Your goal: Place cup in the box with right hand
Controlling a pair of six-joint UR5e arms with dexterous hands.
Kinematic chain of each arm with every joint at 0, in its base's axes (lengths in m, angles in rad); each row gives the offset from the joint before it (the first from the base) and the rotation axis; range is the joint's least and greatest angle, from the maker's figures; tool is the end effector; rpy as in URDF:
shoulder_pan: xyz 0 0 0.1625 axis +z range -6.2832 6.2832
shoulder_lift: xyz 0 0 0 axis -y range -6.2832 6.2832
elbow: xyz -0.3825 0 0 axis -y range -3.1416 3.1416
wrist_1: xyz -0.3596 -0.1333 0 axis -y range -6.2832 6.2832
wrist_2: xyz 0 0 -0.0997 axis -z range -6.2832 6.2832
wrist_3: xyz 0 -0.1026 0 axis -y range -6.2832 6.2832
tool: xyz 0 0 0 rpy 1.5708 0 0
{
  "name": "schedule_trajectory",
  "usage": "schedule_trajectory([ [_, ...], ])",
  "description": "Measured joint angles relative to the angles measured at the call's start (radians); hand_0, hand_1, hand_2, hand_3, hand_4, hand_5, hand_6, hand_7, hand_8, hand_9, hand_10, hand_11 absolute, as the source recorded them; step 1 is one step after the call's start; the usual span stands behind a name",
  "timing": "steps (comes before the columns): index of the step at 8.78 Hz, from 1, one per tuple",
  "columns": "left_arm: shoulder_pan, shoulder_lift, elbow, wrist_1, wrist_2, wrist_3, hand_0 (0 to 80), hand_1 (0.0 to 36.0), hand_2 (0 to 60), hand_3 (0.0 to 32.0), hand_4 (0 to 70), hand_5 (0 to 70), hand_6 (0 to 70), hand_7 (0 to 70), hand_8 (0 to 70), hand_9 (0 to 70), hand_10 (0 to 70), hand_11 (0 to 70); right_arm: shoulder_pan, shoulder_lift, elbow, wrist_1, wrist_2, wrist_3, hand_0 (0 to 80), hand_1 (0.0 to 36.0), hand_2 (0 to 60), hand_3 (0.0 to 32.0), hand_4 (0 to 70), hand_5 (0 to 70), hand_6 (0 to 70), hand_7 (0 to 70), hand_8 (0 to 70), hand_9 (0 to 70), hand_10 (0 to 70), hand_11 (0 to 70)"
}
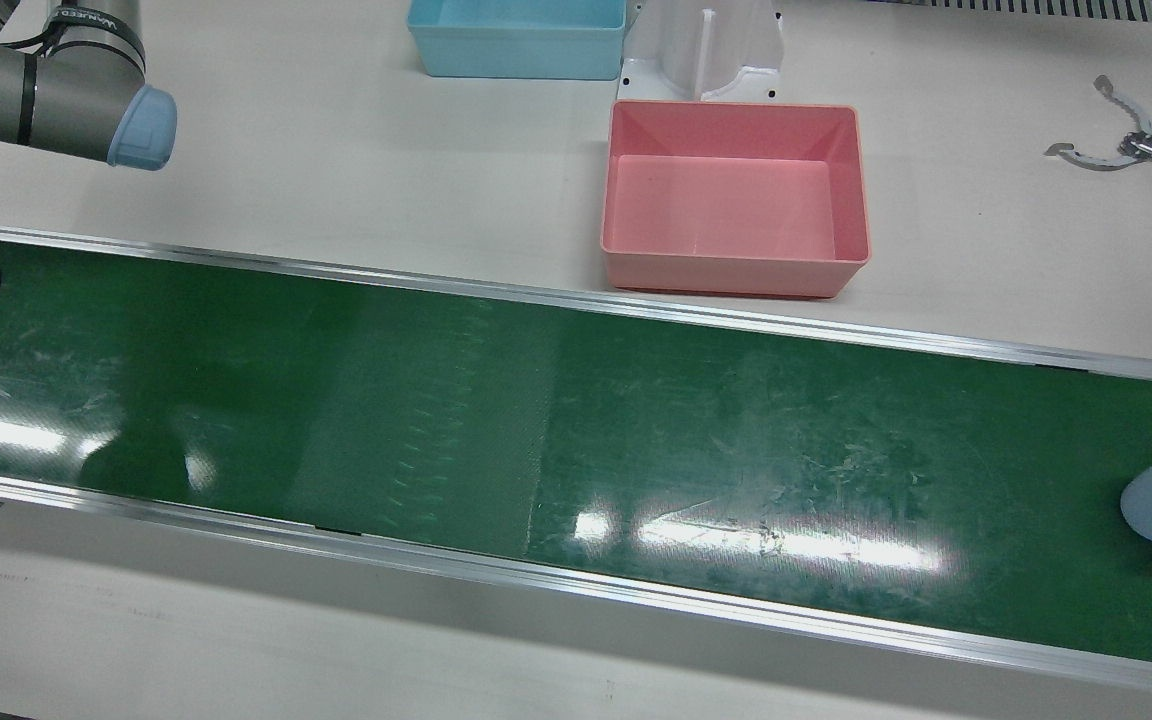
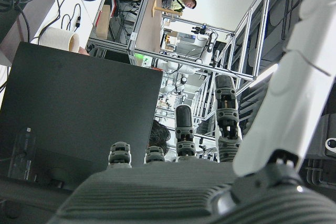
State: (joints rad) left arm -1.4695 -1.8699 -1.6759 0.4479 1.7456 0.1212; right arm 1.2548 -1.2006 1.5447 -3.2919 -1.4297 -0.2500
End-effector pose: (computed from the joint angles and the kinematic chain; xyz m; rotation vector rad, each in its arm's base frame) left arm -0.0603 -0.5488 0.4906 -0.1624 1.9920 -2.0470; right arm -0.0447 -0.6122 0.4760 0.0564 -2.2479 1.8179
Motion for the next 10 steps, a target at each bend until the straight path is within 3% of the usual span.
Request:
schedule_trajectory([
  [10, 0.000, 0.000, -0.001, -0.001, -0.001, 0.000, 0.0, 0.0, 0.0, 0.0, 0.0, 0.0, 0.0, 0.0, 0.0, 0.0, 0.0, 0.0, 0.000, -0.001, 0.000, 0.000, 0.000, 0.000, 52.5, 8.5, 0.0, 7.6, 24.4, 4.3, 6.7, 37.9, 0.3, 6.7, 3.7, 6.8],
])
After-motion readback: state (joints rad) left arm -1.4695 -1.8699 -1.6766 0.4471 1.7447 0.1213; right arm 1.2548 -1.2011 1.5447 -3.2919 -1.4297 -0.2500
